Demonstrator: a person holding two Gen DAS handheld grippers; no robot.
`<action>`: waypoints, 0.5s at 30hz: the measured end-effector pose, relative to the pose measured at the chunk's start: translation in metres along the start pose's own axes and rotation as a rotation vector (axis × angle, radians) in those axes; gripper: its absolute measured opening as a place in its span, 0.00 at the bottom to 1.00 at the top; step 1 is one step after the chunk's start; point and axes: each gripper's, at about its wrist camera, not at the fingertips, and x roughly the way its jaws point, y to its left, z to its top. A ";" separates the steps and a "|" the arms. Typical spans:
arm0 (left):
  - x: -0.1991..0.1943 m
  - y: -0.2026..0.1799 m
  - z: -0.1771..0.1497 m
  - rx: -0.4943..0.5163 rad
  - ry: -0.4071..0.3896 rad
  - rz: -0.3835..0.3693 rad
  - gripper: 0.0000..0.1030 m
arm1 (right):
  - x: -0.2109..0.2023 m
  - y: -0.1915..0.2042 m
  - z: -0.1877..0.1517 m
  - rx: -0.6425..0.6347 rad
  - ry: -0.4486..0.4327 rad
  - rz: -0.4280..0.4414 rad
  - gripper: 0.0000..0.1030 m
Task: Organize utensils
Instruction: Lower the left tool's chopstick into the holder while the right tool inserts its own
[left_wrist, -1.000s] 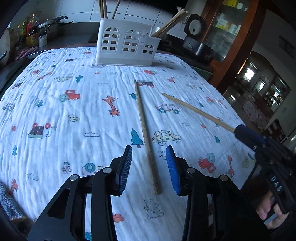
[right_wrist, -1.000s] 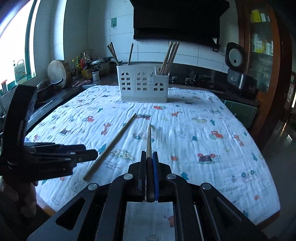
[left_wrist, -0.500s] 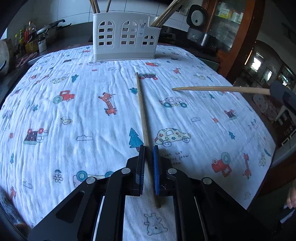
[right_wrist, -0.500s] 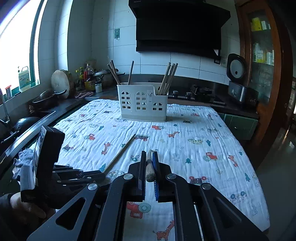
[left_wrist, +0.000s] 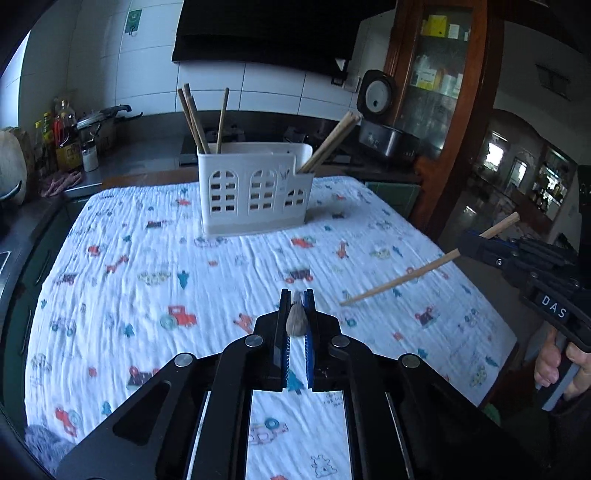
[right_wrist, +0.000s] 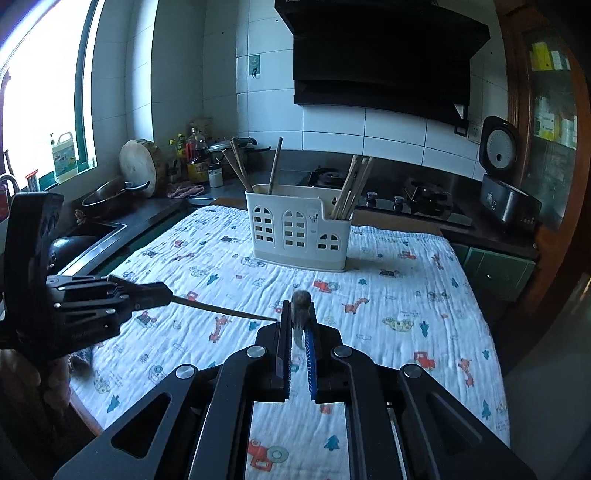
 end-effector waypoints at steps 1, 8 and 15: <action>0.002 0.003 0.007 -0.004 -0.003 -0.005 0.05 | 0.002 -0.003 0.008 0.000 0.002 0.013 0.06; 0.013 0.015 0.060 0.007 -0.005 -0.039 0.05 | 0.013 -0.012 0.062 -0.020 0.030 0.067 0.06; 0.005 0.020 0.138 0.055 -0.078 -0.013 0.05 | 0.018 -0.022 0.132 -0.052 -0.012 0.087 0.06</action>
